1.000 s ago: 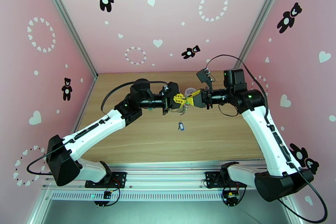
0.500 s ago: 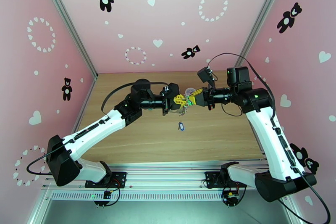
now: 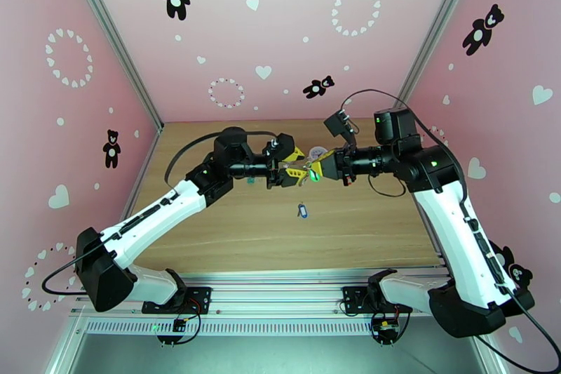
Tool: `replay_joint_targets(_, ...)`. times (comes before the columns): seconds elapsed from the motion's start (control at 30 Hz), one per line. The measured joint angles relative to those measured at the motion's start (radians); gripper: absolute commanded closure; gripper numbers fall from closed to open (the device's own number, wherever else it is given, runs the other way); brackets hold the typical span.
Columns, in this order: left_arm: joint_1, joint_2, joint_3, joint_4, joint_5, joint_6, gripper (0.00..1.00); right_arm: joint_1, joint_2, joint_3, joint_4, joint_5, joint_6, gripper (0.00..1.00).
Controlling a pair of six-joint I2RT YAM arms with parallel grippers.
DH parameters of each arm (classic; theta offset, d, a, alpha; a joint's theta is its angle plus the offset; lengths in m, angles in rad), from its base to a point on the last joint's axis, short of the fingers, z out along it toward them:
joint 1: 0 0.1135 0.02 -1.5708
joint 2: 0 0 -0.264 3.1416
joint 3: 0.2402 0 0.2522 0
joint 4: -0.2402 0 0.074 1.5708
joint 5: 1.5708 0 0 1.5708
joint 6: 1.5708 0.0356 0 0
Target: Remove the keys from the keyring
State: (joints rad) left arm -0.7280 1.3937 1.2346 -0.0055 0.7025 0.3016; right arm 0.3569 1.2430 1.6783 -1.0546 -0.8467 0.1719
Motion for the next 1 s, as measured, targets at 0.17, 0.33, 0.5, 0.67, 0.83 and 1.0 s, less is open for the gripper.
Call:
replay_joint_targets(0.17, -0.009, -0.071, -0.128, 0.020, -0.122, -0.058, 0.42, 0.008, 0.011, 0.000, -0.016, 0.055, 0.134, 1.00)
replay_joint_targets(0.33, -0.056, -0.146, -0.241, 0.097, -0.297, -0.137, 0.41, 0.023, 0.020, -0.027, -0.020, 0.107, 0.246, 1.00)
replay_joint_targets(0.5, -0.113, -0.171, -0.304, 0.178, -0.425, -0.193, 0.41, 0.029, 0.020, -0.067, -0.015, 0.164, 0.332, 1.00)
replay_joint_targets(0.67, -0.131, -0.172, -0.340, 0.249, -0.476, -0.212, 0.43, 0.032, 0.021, -0.084, 0.002, 0.188, 0.388, 1.00)
replay_joint_targets(0.83, -0.132, -0.171, -0.344, 0.307, -0.484, -0.246, 0.47, 0.049, 0.026, -0.084, 0.020, 0.207, 0.426, 1.00)
replay_joint_targets(1.0, -0.166, -0.168, -0.391, 0.422, -0.518, -0.233, 0.48, 0.060, 0.039, -0.084, 0.035, 0.217, 0.458, 1.00)
